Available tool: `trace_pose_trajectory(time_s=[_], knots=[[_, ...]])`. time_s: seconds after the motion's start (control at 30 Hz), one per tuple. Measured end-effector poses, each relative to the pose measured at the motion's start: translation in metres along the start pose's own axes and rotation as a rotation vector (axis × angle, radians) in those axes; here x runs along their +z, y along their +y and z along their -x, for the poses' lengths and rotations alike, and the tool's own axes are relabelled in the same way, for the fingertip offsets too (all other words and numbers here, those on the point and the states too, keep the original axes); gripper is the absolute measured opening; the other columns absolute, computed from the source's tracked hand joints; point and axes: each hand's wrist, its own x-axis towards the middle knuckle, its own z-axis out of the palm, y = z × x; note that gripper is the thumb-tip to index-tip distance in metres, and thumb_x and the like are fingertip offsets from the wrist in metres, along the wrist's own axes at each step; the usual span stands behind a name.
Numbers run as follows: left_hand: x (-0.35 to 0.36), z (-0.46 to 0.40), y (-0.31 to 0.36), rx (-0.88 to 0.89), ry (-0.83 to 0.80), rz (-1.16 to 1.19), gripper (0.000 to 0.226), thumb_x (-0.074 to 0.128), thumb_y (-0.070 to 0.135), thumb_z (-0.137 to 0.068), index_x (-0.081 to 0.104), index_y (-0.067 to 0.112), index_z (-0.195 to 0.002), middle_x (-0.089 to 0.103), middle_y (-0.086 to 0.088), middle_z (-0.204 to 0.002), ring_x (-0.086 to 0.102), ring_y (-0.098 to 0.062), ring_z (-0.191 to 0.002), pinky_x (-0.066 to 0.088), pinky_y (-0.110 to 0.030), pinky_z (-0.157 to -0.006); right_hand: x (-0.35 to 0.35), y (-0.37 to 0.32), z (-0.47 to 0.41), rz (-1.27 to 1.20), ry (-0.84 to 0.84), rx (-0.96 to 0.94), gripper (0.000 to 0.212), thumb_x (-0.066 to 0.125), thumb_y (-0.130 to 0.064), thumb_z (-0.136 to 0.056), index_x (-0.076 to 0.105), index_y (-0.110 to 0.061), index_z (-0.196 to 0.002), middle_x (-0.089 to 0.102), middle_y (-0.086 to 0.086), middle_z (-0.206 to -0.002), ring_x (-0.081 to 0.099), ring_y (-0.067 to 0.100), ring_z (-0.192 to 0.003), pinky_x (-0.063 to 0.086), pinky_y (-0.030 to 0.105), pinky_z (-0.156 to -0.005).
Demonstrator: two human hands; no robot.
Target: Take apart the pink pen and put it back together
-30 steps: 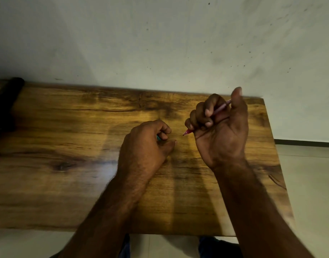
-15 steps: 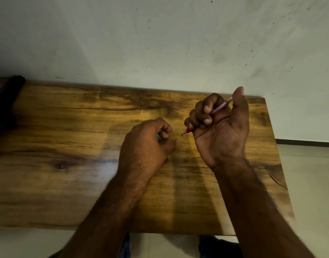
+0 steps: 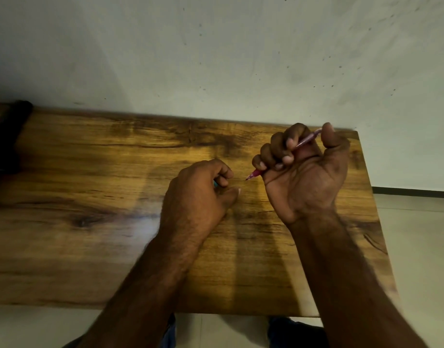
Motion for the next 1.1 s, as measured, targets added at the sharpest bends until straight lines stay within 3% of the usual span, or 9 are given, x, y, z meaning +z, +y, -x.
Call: trace_pose_trajectory(time_s=[0.23,0.37,0.53,1.1], knots=[[0.0,0.0,0.0,0.01,0.003,-0.012,0.025,0.088,0.042,-0.076,0.073,0.036,-0.096,0.067,0.021,-0.082,0.062,0.007,-0.076,0.058,-0.027,-0.066,-0.005,-0.001,-0.001,-0.1,0.014,0.02,0.049,0.028,-0.048,-0.098,0.044,-0.011,-0.071,0.031,0.001,-0.056,0.019,0.019,-0.059,0.028,0.036,-0.062],[0.001,0.0,0.0,0.011,0.008,-0.009,0.025,0.088,0.041,-0.076,0.073,0.036,-0.096,0.067,0.021,-0.082,0.062,0.007,-0.075,0.058,-0.027,-0.067,-0.01,-0.001,-0.001,-0.221,0.042,0.031,0.041,0.036,-0.048,-0.091,0.041,-0.014,-0.07,0.026,0.0,-0.058,0.021,0.018,-0.059,0.029,0.036,-0.063],[0.001,-0.001,-0.001,0.005,0.013,0.016,0.025,0.089,0.04,-0.076,0.073,0.036,-0.095,0.067,0.021,-0.082,0.064,0.005,-0.072,0.061,-0.03,-0.064,-0.017,0.003,-0.001,-0.352,0.074,0.051,0.051,0.026,-0.055,-0.098,0.044,-0.015,-0.073,0.031,-0.001,-0.061,0.022,0.016,-0.062,0.031,0.035,-0.065],[0.006,-0.003,-0.008,0.003,0.016,0.033,0.026,0.09,0.041,-0.074,0.072,0.036,-0.092,0.068,0.019,-0.08,0.064,0.004,-0.072,0.063,-0.037,-0.058,-0.02,0.009,-0.001,-0.473,0.177,0.023,0.047,0.034,-0.054,-0.094,0.043,-0.015,-0.069,0.029,-0.001,-0.057,0.025,0.017,-0.056,0.032,0.033,-0.062]])
